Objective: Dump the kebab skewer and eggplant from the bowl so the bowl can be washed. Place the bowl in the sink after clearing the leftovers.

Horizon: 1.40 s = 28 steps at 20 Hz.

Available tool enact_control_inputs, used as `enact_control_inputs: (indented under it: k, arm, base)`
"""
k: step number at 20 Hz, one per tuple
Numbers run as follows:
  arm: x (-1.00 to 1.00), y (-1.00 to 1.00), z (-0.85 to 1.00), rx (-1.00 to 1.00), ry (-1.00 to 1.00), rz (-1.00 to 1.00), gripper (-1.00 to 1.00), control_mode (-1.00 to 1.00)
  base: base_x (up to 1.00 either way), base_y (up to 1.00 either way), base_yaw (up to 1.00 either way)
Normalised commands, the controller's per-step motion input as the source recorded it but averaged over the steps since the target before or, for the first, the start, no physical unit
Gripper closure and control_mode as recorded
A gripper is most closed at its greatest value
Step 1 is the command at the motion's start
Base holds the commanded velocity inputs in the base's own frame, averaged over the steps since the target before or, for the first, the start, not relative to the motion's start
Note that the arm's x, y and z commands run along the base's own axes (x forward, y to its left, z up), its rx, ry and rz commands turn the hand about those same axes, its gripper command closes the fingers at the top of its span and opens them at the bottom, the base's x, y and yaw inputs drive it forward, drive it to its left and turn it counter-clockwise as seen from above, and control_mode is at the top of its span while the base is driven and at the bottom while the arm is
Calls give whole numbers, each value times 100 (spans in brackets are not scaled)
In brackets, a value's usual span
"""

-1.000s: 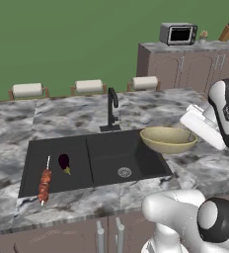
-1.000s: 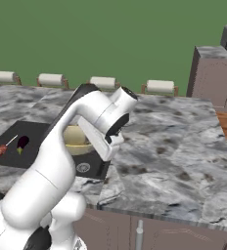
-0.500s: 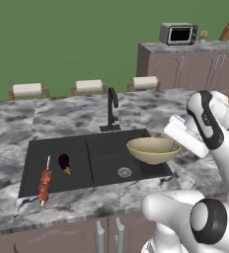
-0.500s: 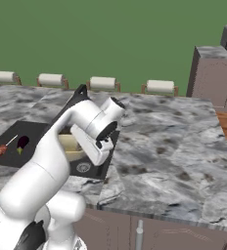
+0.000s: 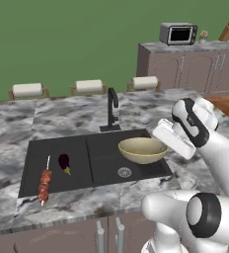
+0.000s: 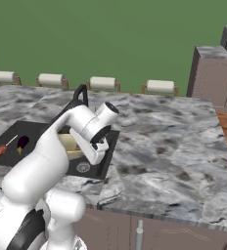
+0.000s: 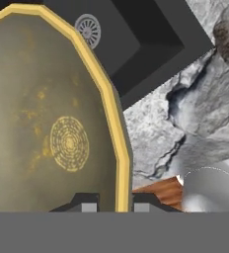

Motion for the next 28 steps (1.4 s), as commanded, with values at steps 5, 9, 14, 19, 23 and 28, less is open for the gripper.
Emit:
enact_control_inputs:
  k: [5, 9, 14, 19, 23, 28]
  arm:
    - [58, 3, -21, -6, 0, 2, 100, -100]
    - [41, 1, -35, -4, -3, 6, 100, -100]
    - [41, 12, -43, -4, -1, 17, 100, -100]
    - [24, 0, -33, 0, -1, 21, 100, -100]
    - [22, 1, -9, 0, -1, 7, 100, -100]
    - [30, 2, -20, 0, -1, 1, 100, -100]
  base:
    - [0, 0, 0]
    - [0, 0, 0]
    - [0, 0, 0]
    - [0, 0, 0]
    - [0, 0, 0]
    - [0, 0, 0]
